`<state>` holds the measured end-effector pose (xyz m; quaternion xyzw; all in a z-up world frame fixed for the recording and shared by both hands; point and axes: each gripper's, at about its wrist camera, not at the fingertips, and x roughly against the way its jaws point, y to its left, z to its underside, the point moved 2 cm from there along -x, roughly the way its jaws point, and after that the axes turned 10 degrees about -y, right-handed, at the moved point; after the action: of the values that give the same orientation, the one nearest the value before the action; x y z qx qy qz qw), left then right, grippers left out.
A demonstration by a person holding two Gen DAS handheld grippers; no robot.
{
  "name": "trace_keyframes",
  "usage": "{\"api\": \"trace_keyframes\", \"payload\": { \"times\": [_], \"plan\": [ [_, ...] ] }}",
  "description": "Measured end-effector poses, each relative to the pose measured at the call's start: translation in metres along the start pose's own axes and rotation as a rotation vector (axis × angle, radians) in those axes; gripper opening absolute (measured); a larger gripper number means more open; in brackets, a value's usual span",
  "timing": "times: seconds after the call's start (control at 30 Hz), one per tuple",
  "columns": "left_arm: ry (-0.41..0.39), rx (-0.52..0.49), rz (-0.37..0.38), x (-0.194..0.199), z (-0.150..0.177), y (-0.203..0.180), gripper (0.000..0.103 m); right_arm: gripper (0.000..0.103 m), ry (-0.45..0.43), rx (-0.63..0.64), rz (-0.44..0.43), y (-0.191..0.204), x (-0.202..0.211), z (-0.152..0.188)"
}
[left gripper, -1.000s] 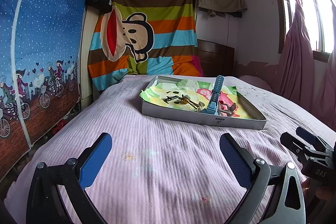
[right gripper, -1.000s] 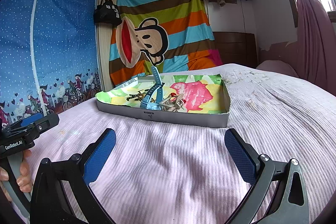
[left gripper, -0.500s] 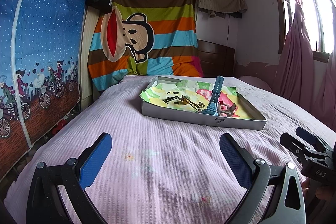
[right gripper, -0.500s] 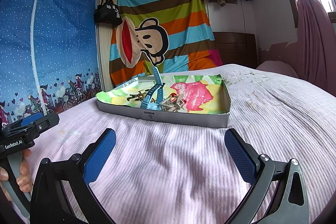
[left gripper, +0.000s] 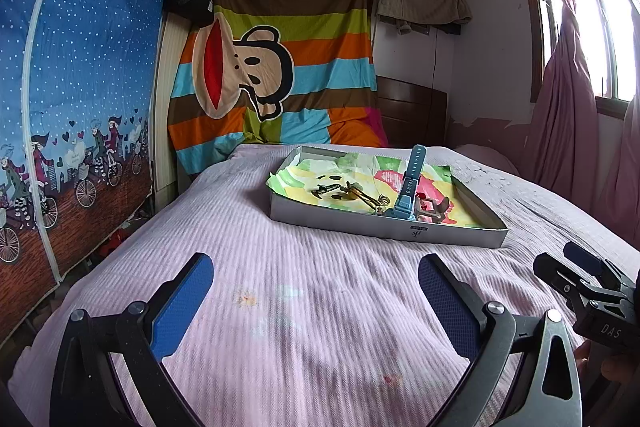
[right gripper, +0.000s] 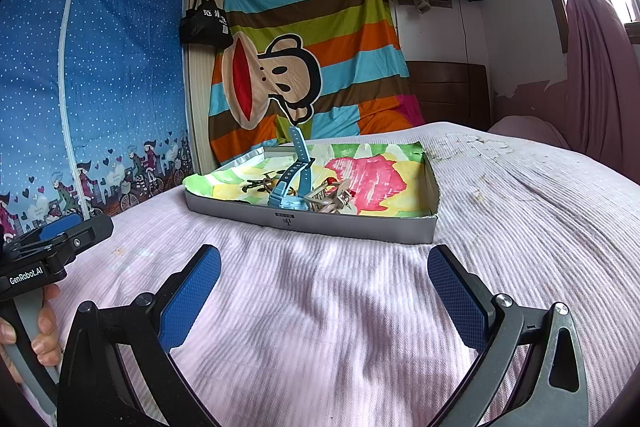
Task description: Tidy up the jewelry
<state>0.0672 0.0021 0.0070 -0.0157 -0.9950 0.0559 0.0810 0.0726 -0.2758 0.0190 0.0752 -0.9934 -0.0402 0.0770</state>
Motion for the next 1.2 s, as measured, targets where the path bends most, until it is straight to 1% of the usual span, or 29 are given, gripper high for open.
{"api": "trace_keyframes", "payload": {
  "times": [1.2],
  "plan": [
    [-0.001, 0.002, -0.009, 0.0015, -0.0021, 0.0015, 0.103, 0.101, -0.001, 0.007, -0.002, 0.0010, -0.0007, -0.0007]
  ]
}}
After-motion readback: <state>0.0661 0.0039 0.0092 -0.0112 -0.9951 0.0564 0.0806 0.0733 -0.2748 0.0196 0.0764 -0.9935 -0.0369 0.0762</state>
